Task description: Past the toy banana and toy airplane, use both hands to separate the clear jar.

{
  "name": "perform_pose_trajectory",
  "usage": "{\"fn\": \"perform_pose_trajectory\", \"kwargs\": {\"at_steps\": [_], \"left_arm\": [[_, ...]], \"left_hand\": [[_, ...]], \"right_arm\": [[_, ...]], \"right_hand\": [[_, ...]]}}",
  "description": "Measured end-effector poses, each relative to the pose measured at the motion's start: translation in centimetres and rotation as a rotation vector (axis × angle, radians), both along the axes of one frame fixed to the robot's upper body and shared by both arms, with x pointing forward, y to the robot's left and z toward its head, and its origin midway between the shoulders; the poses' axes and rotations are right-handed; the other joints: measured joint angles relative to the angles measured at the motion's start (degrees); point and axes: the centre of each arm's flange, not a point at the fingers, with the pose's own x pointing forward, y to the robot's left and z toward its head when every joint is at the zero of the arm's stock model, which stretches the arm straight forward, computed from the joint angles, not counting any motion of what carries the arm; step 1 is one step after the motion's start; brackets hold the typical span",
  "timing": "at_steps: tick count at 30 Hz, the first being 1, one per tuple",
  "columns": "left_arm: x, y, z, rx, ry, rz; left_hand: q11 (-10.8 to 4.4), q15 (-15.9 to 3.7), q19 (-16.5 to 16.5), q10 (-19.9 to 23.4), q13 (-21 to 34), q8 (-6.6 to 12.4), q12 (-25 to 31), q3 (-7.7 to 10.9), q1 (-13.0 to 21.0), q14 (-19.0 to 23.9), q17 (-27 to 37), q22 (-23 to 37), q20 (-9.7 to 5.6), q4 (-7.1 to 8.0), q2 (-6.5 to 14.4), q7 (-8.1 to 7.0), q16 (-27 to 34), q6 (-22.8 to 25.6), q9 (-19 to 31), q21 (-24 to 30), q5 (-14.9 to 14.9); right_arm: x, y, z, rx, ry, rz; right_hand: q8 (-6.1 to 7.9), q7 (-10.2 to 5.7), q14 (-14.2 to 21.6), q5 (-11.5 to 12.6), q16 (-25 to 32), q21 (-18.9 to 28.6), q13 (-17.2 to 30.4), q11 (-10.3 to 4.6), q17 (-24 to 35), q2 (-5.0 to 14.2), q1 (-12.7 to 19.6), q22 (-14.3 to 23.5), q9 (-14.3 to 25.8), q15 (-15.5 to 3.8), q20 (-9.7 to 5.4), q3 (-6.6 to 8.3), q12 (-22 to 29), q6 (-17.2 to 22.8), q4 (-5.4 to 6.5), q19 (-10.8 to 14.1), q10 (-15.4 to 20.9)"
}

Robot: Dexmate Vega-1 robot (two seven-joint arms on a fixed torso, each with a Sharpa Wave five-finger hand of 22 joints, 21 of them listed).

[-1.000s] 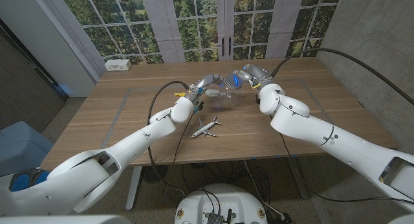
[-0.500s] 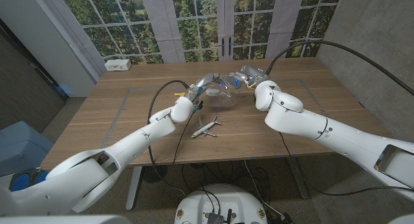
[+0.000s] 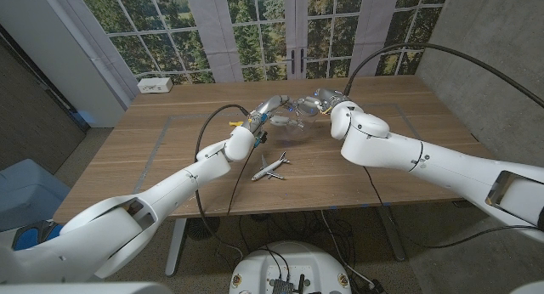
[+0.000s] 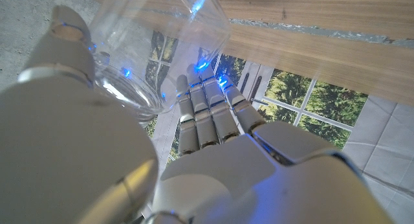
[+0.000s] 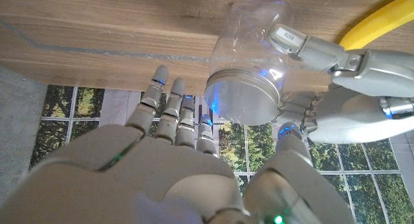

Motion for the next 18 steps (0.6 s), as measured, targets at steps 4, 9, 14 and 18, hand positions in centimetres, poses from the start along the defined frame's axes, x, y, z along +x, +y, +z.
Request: {"fn": "perform_pose_trajectory", "kwargs": {"at_steps": [4, 9, 14, 18], "left_arm": [[-0.06, -0.03, 0.05, 0.001, -0.004, 0.0], [-0.07, -0.02, -0.01, 0.002, -0.005, 0.001], [-0.06, 0.01, -0.05, 0.002, -0.004, 0.002], [-0.06, 0.03, -0.08, 0.003, -0.005, 0.002]], "left_hand": [[0.01, 0.0, 0.0, 0.01, 0.0, 0.0, -0.06, -0.05, 0.0, -0.01, 0.0, 0.0, 0.0, 0.04, 0.0, 0.0, 0.0, 0.0, 0.0, 0.0, 0.22], [0.09, 0.0, 0.0, 0.09, 0.04, 0.0, -0.09, -0.14, 0.02, -0.01, 0.2, 0.0, 0.0, -0.04, -0.02, 0.0, 0.0, 0.0, 0.0, 0.0, 0.25], [0.09, 0.0, 0.02, 0.1, 0.29, 0.0, -0.23, -0.36, 0.21, -0.01, 0.28, 0.0, -0.02, 0.03, -0.2, 0.0, 0.0, 0.0, 0.0, 0.0, 0.25], [0.1, 0.0, 0.22, 0.11, 0.51, 0.0, -0.29, -0.44, 0.2, -0.01, 0.28, 0.0, -0.21, -0.03, -0.2, 0.08, -0.4, 0.09, 0.01, 0.0, 0.25]], "right_arm": [[0.04, 0.24, -0.1, -0.019, 0.018, -0.008], [0.03, 0.38, -0.19, -0.032, 0.015, -0.01], [0.01, 0.42, -0.14, -0.042, -0.007, -0.013], [0.01, 0.44, -0.13, -0.044, -0.024, -0.004]], "right_hand": [[1.09, -1.52, 1.59, 0.0, 1.16, 0.43, 0.29, -0.96, 0.71, 0.43, 2.68, 0.0, 0.0, -1.59, -1.05, 0.66, 0.44, 1.23, -1.14, 2.3, 0.96], [2.83, -1.89, 3.99, 0.0, 2.75, 1.1, 0.8, -2.6, 1.91, 1.19, 6.19, 0.29, 0.29, -3.38, -3.19, 1.21, 1.5, 6.05, -1.69, 5.64, 3.4], [4.55, -2.33, 6.73, 0.0, 4.74, 2.24, 1.65, -4.22, 3.31, 2.12, 10.31, 0.29, 0.24, -4.78, -4.98, 2.08, 3.36, 11.7, -2.05, 8.65, 7.32], [5.9, -1.51, 9.29, -0.01, 6.89, 2.97, 2.73, -6.3, 4.91, 2.79, 13.68, 0.54, 0.34, -6.55, -6.04, 2.5, 5.42, 14.92, -2.0, 10.53, 11.54]]}}
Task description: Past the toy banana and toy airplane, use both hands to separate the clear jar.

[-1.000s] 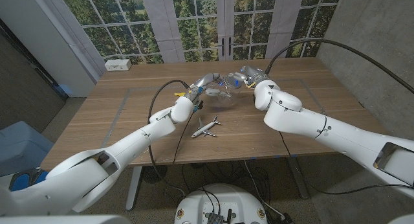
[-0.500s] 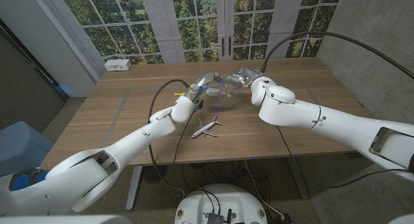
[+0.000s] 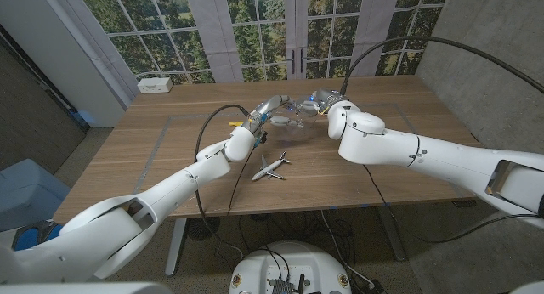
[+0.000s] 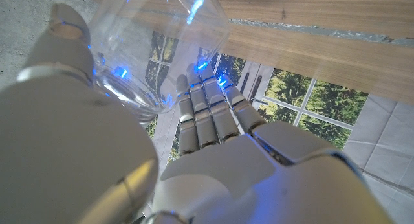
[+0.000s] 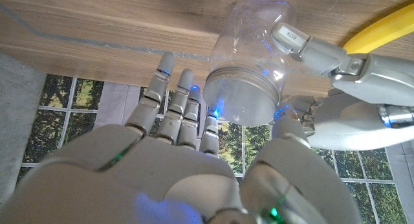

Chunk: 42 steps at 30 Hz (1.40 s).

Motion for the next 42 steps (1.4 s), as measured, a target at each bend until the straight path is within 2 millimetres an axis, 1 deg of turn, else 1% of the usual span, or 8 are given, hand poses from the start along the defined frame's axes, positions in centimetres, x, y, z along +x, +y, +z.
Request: {"fn": "perform_pose_trajectory", "kwargs": {"at_steps": [5, 10, 17, 23, 28, 33, 35, 42], "left_arm": [[0.0, 0.0, 0.0, 0.0, 0.0, -0.002], [0.0, 0.2, 0.0, -0.006, 0.01, -0.009], [0.2, 0.5, 0.1, -0.017, 0.039, -0.03], [0.3, 0.7, 0.5, -0.022, 0.053, -0.053], [0.3, 0.8, 0.7, -0.022, 0.064, -0.067], [0.5, 1.0, 1.0, -0.02, 0.081, -0.08], [0.6, 1.1, 1.2, -0.02, 0.095, -0.091], [0.8, 1.3, 1.6, -0.015, 0.123, -0.112]], "left_hand": [[0.0, 0.0, 0.0, 0.01, 0.02, 0.0, -0.01, -0.01, 0.0, 0.0, 0.0, 0.0, 0.0, -0.01, 0.01, 0.0, 0.0, 0.0, 0.0, 0.0, -0.01], [0.0, 0.02, 0.0, 0.01, 0.04, 0.0, -0.21, -0.09, 0.22, -0.02, 0.0, 0.0, 0.0, -0.09, 0.23, 0.0, 0.0, 0.0, 0.0, 0.0, 0.18], [0.23, -0.12, 0.0, 0.23, 0.06, 0.0, -0.39, -0.41, 0.94, 0.12, -0.01, 0.0, 0.0, 0.06, 0.96, 0.06, 0.0, 0.06, 0.0, 0.0, 0.18], [0.33, -0.15, -0.31, 0.34, 0.06, 0.0, -0.48, -0.48, 0.96, 0.26, -0.01, 0.0, -0.3, 0.0, 0.98, 0.21, 0.0, 0.22, 0.0, 0.0, 0.41], [0.39, -0.14, -0.32, 0.4, 0.06, 0.0, -0.48, -0.49, 0.96, 0.29, -0.01, 0.0, -0.3, 0.0, 0.98, 0.3, 0.0, 0.3, 0.0, 0.0, 0.41], [0.39, -0.02, -0.32, 0.4, 0.06, 0.0, -0.42, -0.49, 0.96, 0.41, 0.27, 0.0, -0.3, -0.01, 0.98, 0.3, 0.0, 0.31, 0.0, 0.0, 0.4], [0.4, 0.05, -0.32, 0.4, 0.06, 0.0, -0.42, -0.49, 0.96, 0.49, 0.27, 0.0, -0.3, -0.01, 0.99, 0.3, 0.0, 0.31, 0.0, 0.0, 0.58], [0.4, 0.26, -0.31, 0.41, 0.06, 0.0, -0.42, -0.63, 0.97, 0.72, 0.54, 0.0, -0.3, -0.17, 0.99, 0.3, 0.23, 0.3, 0.0, 0.0, 0.83]], "right_arm": [[0.0, 0.2, -0.1, -0.007, -0.016, 0.014], [0.2, 0.4, -0.1, -0.028, -0.021, 0.016], [0.6, 1.0, -0.5, -0.067, -0.014, 0.008], [0.9, 1.1, -0.6, -0.083, -0.028, 0.004], [0.9, 1.2, -0.5, -0.106, -0.064, 0.029], [1.0, 1.0, -0.5, -0.15, -0.073, 0.058], [1.0, 1.0, -0.4, -0.178, -0.07, 0.07], [1.4, 1.2, -0.4, -0.28, -0.038, 0.079]], "right_hand": [[0.85, 0.97, 2.16, -0.06, 2.37, 0.62, 1.69, -2.11, 1.95, 0.03, 3.69, 0.0, 0.54, -0.18, -0.79, 0.61, 2.28, 1.03, -0.61, 0.79, 3.63], [-0.23, -1.17, 1.58, -0.26, 2.95, 0.83, 3.2, -2.5, 3.51, -0.37, 6.11, 0.27, 0.63, -0.27, -0.78, 0.59, 2.5, 0.65, -0.6, 0.77, 2.91], [-0.74, -0.73, 0.73, 0.03, 4.35, 1.52, 4.62, -2.26, 5.36, -0.38, 7.02, 0.26, 0.63, -0.18, -0.19, 0.03, 2.66, 0.93, -0.04, 0.17, 1.27], [2.5, 1.56, 5.46, 1.84, 5.83, 4.01, 6.66, -2.72, 6.53, -3.19, 9.83, 0.54, 0.78, -0.38, -2.66, 2.36, 5.71, 5.23, -0.45, 3.47, 4.67], [3.59, 2.53, 4.38, 2.79, 4.93, 5.09, 7.61, -3.71, 6.76, -5.96, 12.6, 0.79, 0.77, -0.46, -4.02, 3.55, 5.87, 6.2, 0.73, 3.09, 3.68], [2.56, -0.18, -0.22, 2.91, 2.64, 5.71, 7.94, -6.32, 6.84, -8.0, 14.64, 0.8, 0.72, -0.16, -5.63, 4.09, 3.29, 5.53, 1.15, 1.48, 1.08], [1.67, -1.96, -2.56, 2.92, 1.09, 5.71, 7.72, -7.84, 6.28, -9.26, 15.91, 0.69, 0.72, -0.06, -6.41, 6.11, 1.78, 5.04, -0.41, 0.66, -0.99], [-0.15, -5.37, -7.66, 2.45, -1.89, 5.96, 7.18, -8.09, 5.31, -8.51, 20.43, 0.37, 0.95, 0.08, -6.85, 6.42, -0.96, 1.99, -0.71, -1.62, -6.25]]}}
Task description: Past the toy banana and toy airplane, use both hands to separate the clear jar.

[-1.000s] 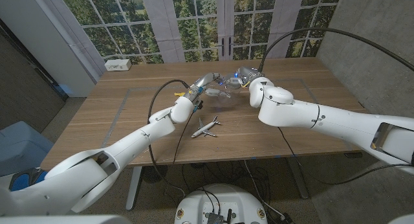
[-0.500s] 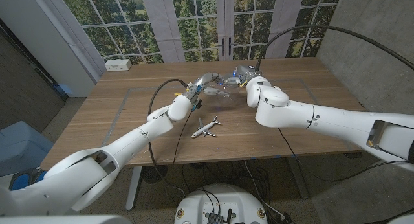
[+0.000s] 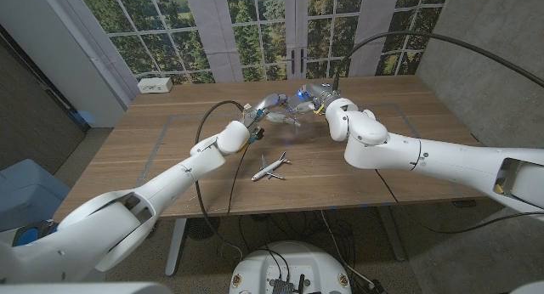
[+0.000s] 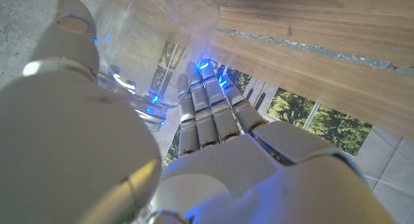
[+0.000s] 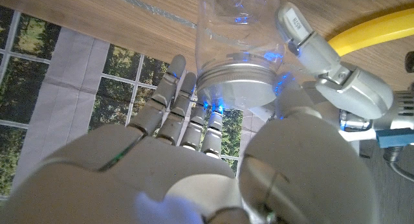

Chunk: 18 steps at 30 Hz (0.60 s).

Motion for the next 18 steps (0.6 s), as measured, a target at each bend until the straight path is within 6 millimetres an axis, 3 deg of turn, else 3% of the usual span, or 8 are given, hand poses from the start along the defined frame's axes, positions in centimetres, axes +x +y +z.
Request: {"fn": "perform_pose_trajectory", "kwargs": {"at_steps": [1, 3, 5, 8, 11, 15, 16, 18], "left_arm": [[0.1, 0.0, 0.1, 0.003, 0.006, -0.004], [0.1, 0.0, 0.2, 0.005, 0.012, -0.01], [0.1, 0.0, 0.3, 0.009, 0.019, -0.017], [0.2, 0.1, 0.4, 0.009, 0.028, -0.026], [0.3, 0.1, 0.5, 0.007, 0.034, -0.033], [0.4, 0.1, 0.7, 0.007, 0.039, -0.042], [0.4, 0.1, 0.8, 0.007, 0.039, -0.044], [0.4, 0.1, 0.9, 0.006, 0.04, -0.046]], "left_hand": [[0.0, 0.11, 0.0, 0.03, 0.0, 0.0, 0.0, 0.0, 0.0, 0.11, 0.05, 0.0, 0.0, 0.0, 0.0, 0.0, 0.13, 0.0, 0.0, 0.0, 0.14], [0.02, -0.13, 0.0, 1.24, -0.01, 0.0, -0.02, 0.0, 0.0, 0.92, 0.36, 0.0, 0.0, 0.0, 0.0, -0.06, 0.46, 0.52, 0.0, 0.0, 0.21], [0.23, 0.27, 0.38, 1.46, -0.01, 0.0, -0.04, 0.0, 0.0, 1.52, 0.85, 0.0, -0.12, 0.0, 0.0, 0.01, 1.19, 0.6, 0.0, 0.0, 0.51], [0.94, 0.83, 0.63, 2.57, -0.01, 0.0, -0.07, 0.0, 0.0, 2.27, 1.52, 0.3, -0.21, 0.0, 0.0, 0.91, 1.96, 1.53, 0.0, 0.0, 0.65], [0.93, 0.91, 1.02, 2.58, -0.01, 0.0, -0.05, -0.23, 0.0, 2.34, 1.85, 0.3, 0.02, 0.23, 0.0, 0.73, 2.17, 1.78, 0.0, 0.0, 0.65], [0.84, 0.82, 1.24, 2.69, -0.02, 0.0, -0.01, -0.25, 0.01, 2.46, 2.12, 0.3, -0.2, 0.24, -0.01, 0.83, 2.4, 2.26, 0.0, 0.0, 0.91], [0.94, 0.78, 1.24, 2.79, -0.02, 0.0, -0.01, -0.25, 0.01, 2.51, 2.12, 0.29, -0.2, 0.24, -0.01, 0.64, 2.4, 2.49, 0.0, 0.0, 1.05], [0.94, 0.68, 1.24, 2.79, -0.02, 0.0, -0.01, -0.25, 0.02, 2.76, 2.27, 0.3, -0.2, 0.23, -0.01, 0.84, 2.4, 2.68, 0.0, 0.0, 1.07]], "right_arm": [[0.0, 0.1, 0.0, -0.015, 0.005, -0.001], [0.2, 0.0, -0.1, -0.043, 0.017, -0.011], [0.2, 0.0, 0.0, -0.062, 0.022, -0.015], [0.3, -0.2, 0.0, -0.077, 0.026, -0.019], [0.3, -0.5, 0.0, -0.078, 0.023, -0.007], [0.3, -1.1, -0.1, -0.048, -0.01, 0.044], [0.2, -1.0, -0.1, -0.047, -0.014, 0.052], [0.3, -1.5, -0.1, -0.025, -0.027, 0.066]], "right_hand": [[-0.17, -0.45, -0.49, 0.0, -0.01, 0.19, -0.03, -0.07, 0.0, -0.01, 0.01, -0.13, 0.01, 0.15, 0.04, 0.45, -0.35, -0.45, -0.12, -0.43, -0.59], [-0.61, -1.13, -0.77, -0.19, -0.39, 0.23, -0.21, -0.34, -0.01, 2.6, 4.66, -0.26, 0.29, 0.05, 0.13, 0.61, -0.76, -1.13, -0.17, -0.52, -1.24], [-0.61, -1.32, -0.74, -0.17, -0.45, 0.61, -0.21, -0.33, -0.23, 2.55, 4.81, -0.26, 0.29, 0.05, 0.13, 0.61, -0.81, -1.32, -0.17, -0.51, -1.21], [-0.59, -0.89, 2.84, 0.1, 0.34, 1.6, 0.11, 1.26, -0.56, 2.55, 4.81, -0.44, 0.28, 0.09, 0.19, 0.66, 0.32, -0.05, -0.01, 0.54, 0.43], [2.27, 1.58, 10.02, 0.23, 2.76, 4.26, 1.36, 4.84, -0.28, 2.54, 4.83, -0.49, 0.43, 0.49, 0.01, 0.42, 3.81, 2.41, 0.37, 3.98, 4.01], [8.6, 3.32, 17.88, 0.32, 6.24, 11.3, 5.3, 11.29, 3.12, -0.05, 7.42, 0.09, 1.73, 4.89, -0.4, 0.05, 6.87, 4.15, 0.17, 8.48, 10.46], [9.65, 3.53, 19.24, 0.34, 6.24, 12.57, 6.08, 12.24, 3.45, -0.42, 7.78, 0.17, 2.08, 5.03, -0.49, -0.02, 6.91, 4.36, 0.1, 8.98, 11.41], [10.04, 3.92, 20.71, 0.34, 6.36, 14.05, 6.85, 13.0, 3.8, -0.52, 7.88, 0.17, 2.09, 5.29, -0.6, -0.09, 8.06, 4.75, 0.17, 9.3, 12.17]]}}
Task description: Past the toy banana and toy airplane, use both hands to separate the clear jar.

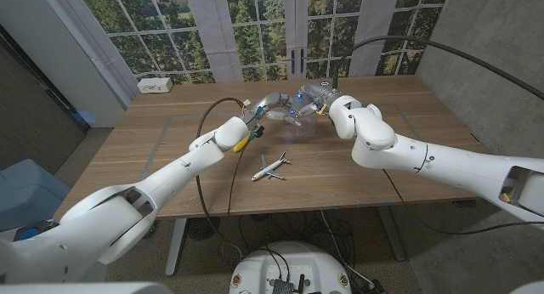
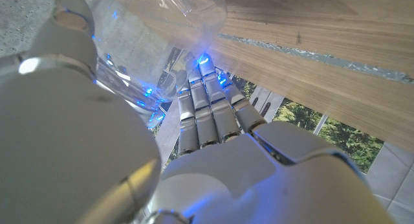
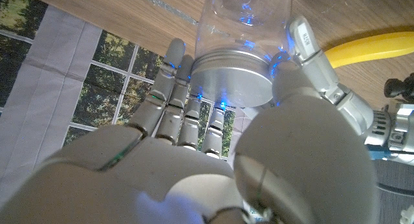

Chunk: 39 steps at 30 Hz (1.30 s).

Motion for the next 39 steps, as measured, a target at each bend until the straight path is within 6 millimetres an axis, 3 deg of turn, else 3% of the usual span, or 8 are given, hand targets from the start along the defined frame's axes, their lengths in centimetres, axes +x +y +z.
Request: {"fn": "perform_pose_trajectory", "kwargs": {"at_steps": [2, 8, 14, 16, 19, 24, 34, 39], "left_arm": [[0.0, 0.0, 0.2, 0.0, 0.0, -0.002], [0.1, 0.0, 0.2, 0.004, 0.011, -0.011], [0.1, 0.2, 0.5, 0.025, 0.035, -0.03], [0.2, 0.2, 0.5, 0.041, 0.045, -0.038], [0.1, 0.0, 0.4, 0.069, 0.059, -0.053], [0.0, -0.1, 0.4, 0.108, 0.069, -0.067], [-0.7, -0.7, 0.0, 0.146, 0.017, -0.057], [-1.2, -1.1, -0.6, 0.144, -0.024, -0.039]], "left_hand": [[0.0, -0.02, 0.0, 0.0, 0.0, 0.0, 0.0, 0.0, 0.0, 0.02, 0.12, 0.0, 0.0, 0.0, 0.0, 0.0, 0.0, 0.0, 0.0, 0.0, 0.0], [-0.25, -0.49, -1.28, 0.16, 0.0, 0.32, -0.67, -0.89, 0.01, -0.37, 1.05, 0.27, 1.27, 0.22, -0.01, -1.7, -1.22, -0.91, 0.0, 0.0, 0.0], [-9.67, -0.57, -7.5, -9.27, 14.42, 2.2, -9.68, -6.65, 4.47, -15.52, -0.61, 0.26, 4.9, 2.86, 4.49, -10.9, -9.02, -10.13, 0.0, -0.52, -2.24], [-12.43, -0.31, -9.92, -13.05, 13.56, -1.14, -13.15, -8.5, 5.37, -19.62, -2.1, 0.18, 5.95, 3.1, 8.46, -12.01, -11.3, -15.49, 1.22, -0.9, -3.59], [-10.13, -0.08, -12.31, -22.88, 11.89, -6.81, -15.61, -9.84, -0.17, -24.92, -4.12, 0.1, 7.32, 2.88, 14.41, -11.01, -12.94, -23.57, 1.56, -0.9, -5.12], [-6.26, 0.07, -14.28, -31.0, 9.64, -11.81, -16.42, -10.49, -4.62, -28.83, -5.55, 0.1, 8.29, 2.6, 13.48, -9.18, -13.17, -30.68, 0.63, -0.89, -5.99], [-4.02, 0.04, -14.88, -34.92, 7.99, -15.5, -15.93, -10.71, -6.23, -29.51, -6.07, 0.11, 8.89, 2.35, 12.79, -6.14, -12.89, -36.7, 0.72, -0.89, -6.23], [-7.0, -0.07, -9.72, -27.2, 7.31, -12.74, -12.57, -7.16, -1.8, -22.32, -6.11, 0.17, 7.29, 0.39, 14.4, -6.06, -10.39, -29.98, 1.73, 1.0, -4.57]], "right_arm": [[-0.1, -0.1, 0.2, 0.019, -0.029, 0.036], [0.2, -1.8, 0.4, 0.09, -0.069, 0.081], [0.2, -2.2, 0.7, 0.157, -0.121, 0.166], [0.1, -2.4, 0.7, 0.176, -0.136, 0.18], [0.2, -2.9, 0.7, 0.202, -0.153, 0.184], [0.2, -3.1, 0.6, 0.258, -0.173, 0.203], [0.0, -3.5, 0.6, 0.405, -0.152, 0.207], [-0.2, -3.4, 0.7, 0.478, -0.127, 0.21]], "right_hand": [[1.91, 0.0, 1.3, 0.0, -0.26, 1.02, 0.09, 0.29, 0.14, -0.78, 0.78, 0.0, 0.01, -0.34, -0.19, -0.08, 2.53, 0.01, -0.07, 0.19, 0.29], [1.95, 1.55, 3.07, 0.0, -1.26, 3.43, 0.39, 1.79, 0.49, -1.39, 1.38, 0.14, 0.01, -0.43, -0.09, -0.31, 4.62, 1.55, 0.01, 1.11, 1.79], [3.15, 2.36, 3.77, -0.01, -1.91, 4.53, 0.43, 2.11, 0.46, -2.06, 2.06, 0.1, 0.14, -0.73, -0.1, -0.3, 6.86, 2.37, 0.04, 1.12, 2.11], [3.15, 2.36, 3.96, -0.03, -1.96, 4.81, 1.04, 2.11, 0.55, -2.07, 2.06, 0.1, 1.25, -0.55, -0.1, -0.37, 7.0, 2.37, 0.11, 1.12, 2.11], [3.15, 2.38, 4.17, -0.04, -2.04, 5.25, 1.13, 2.52, 0.61, -2.07, 2.06, 0.1, 1.27, -0.34, -0.09, -0.37, 7.0, 2.38, 0.11, 1.12, 2.52], [3.43, 2.68, 4.58, -0.04, -2.48, 6.18, 1.13, 2.62, 0.85, -2.07, 2.06, -0.17, 1.27, 0.07, 0.21, -0.37, 6.99, 2.68, 0.11, 1.42, 2.62], [4.12, 3.08, 5.36, 0.8, -2.71, 7.73, 1.13, 3.54, 1.29, -2.28, 2.28, -0.44, 1.26, 0.85, 0.82, -0.37, 6.98, 4.08, 0.11, 2.03, 3.54], [4.11, 3.74, 6.2, 1.43, -2.69, 8.18, 1.14, 3.84, 1.81, -2.28, 2.27, -0.69, 1.26, 0.69, 1.02, -0.35, 7.4, 4.74, 0.09, 2.23, 3.84]]}}
